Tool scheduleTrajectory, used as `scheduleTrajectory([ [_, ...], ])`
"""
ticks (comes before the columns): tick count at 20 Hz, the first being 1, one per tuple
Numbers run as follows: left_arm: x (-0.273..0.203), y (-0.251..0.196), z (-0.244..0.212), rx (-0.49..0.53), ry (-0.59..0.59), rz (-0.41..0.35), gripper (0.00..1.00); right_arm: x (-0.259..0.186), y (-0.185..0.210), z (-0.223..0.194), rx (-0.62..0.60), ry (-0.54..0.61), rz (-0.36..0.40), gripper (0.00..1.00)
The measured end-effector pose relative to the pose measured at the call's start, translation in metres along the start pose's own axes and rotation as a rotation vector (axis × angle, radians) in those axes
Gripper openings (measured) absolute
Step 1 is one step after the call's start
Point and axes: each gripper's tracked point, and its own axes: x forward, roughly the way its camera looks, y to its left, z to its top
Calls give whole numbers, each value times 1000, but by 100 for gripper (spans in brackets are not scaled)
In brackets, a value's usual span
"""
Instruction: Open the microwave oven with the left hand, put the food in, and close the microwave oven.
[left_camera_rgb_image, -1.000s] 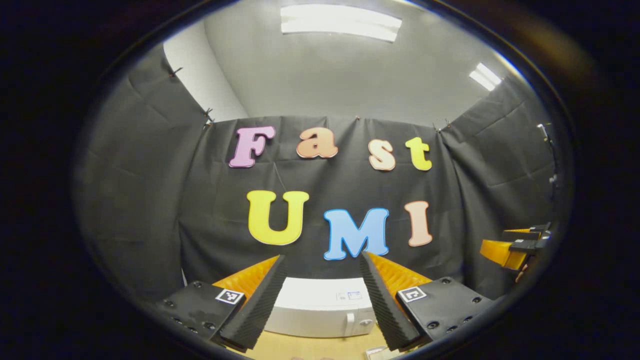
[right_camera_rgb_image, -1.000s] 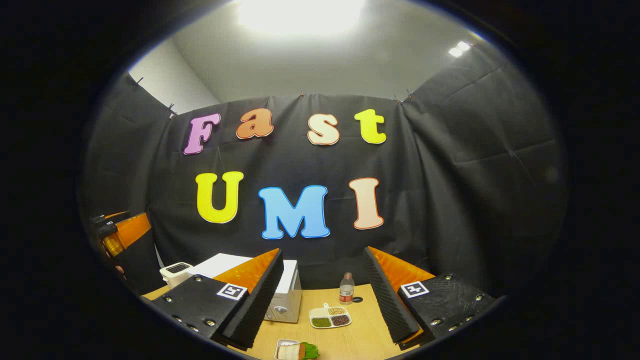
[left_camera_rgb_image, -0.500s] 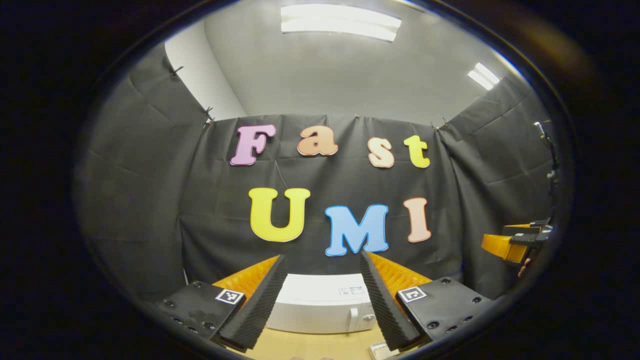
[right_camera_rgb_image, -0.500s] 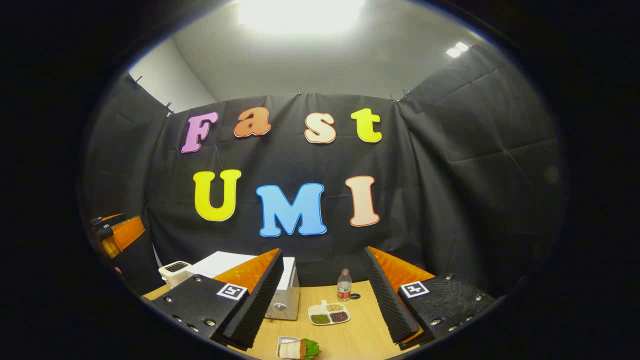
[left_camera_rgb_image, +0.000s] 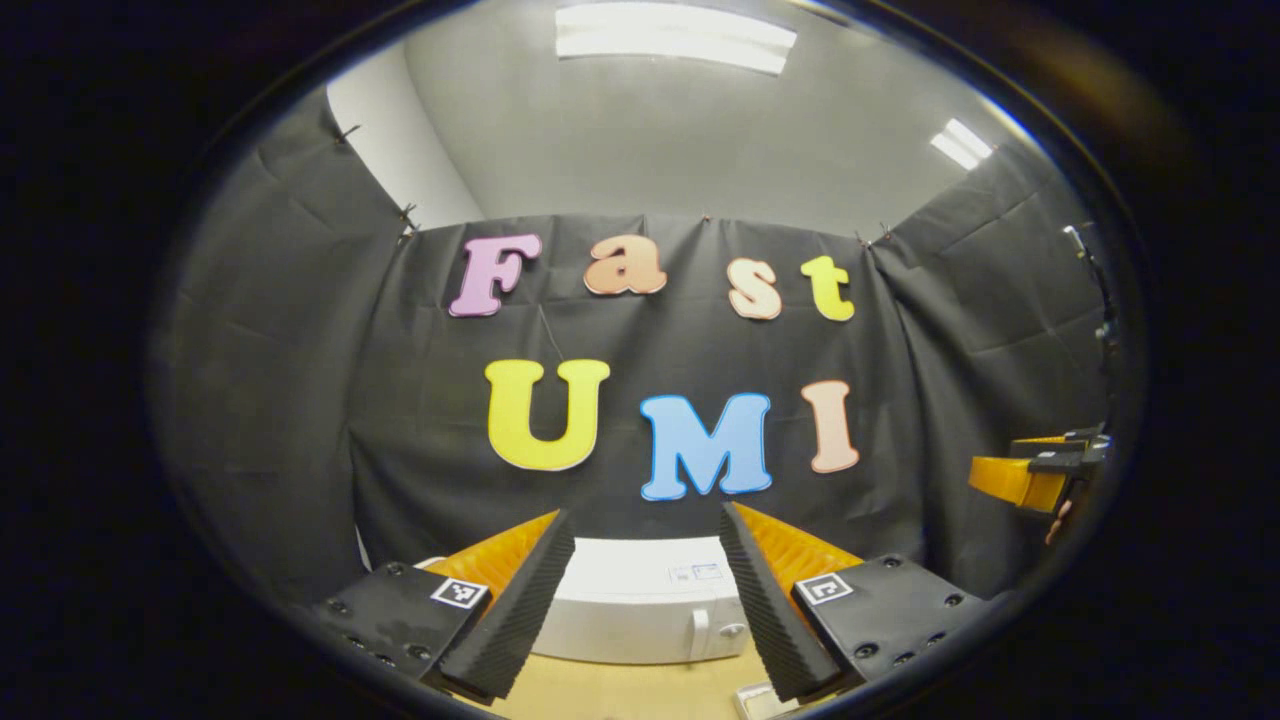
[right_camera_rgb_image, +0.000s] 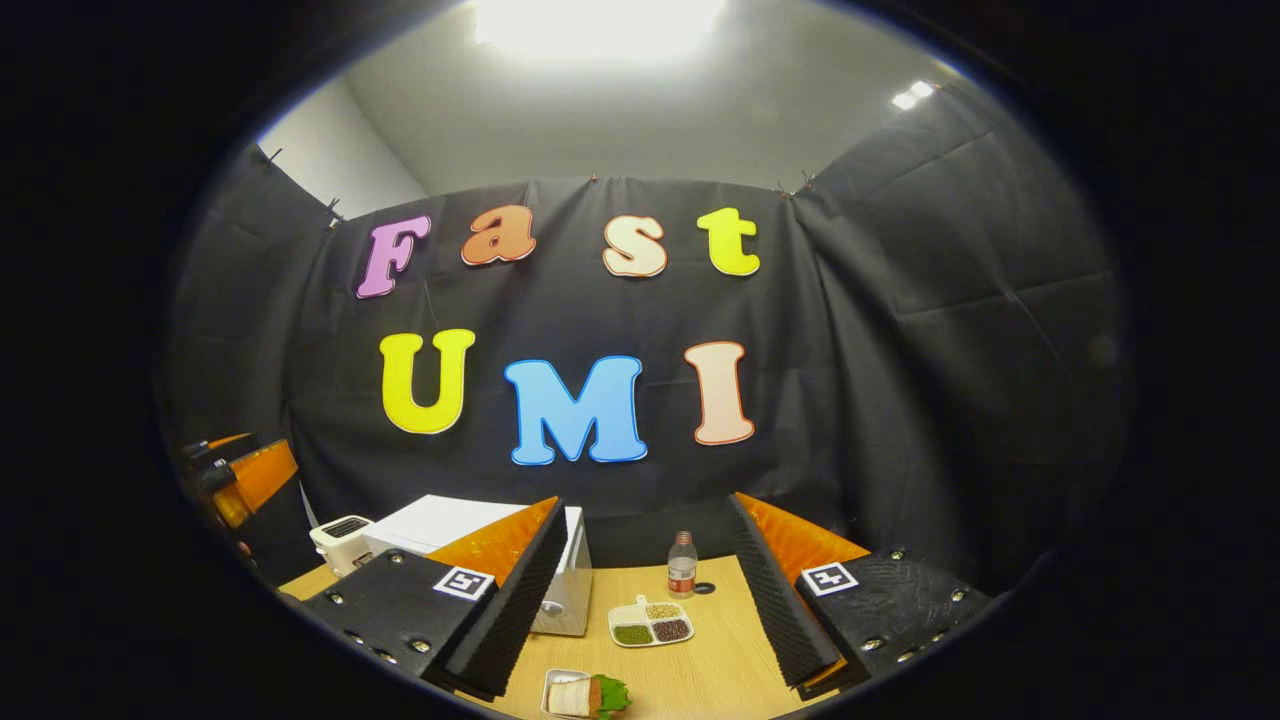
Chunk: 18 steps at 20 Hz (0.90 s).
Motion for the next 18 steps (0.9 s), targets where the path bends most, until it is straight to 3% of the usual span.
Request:
scheduleTrajectory([
  [10,110,-57,-199,-9,268,-43,96,61,-21,-23,4,3,41,96],
  [18,170,-75,-336,-1,467,-35,97,110,-63,-60,20,78,12,96],
])
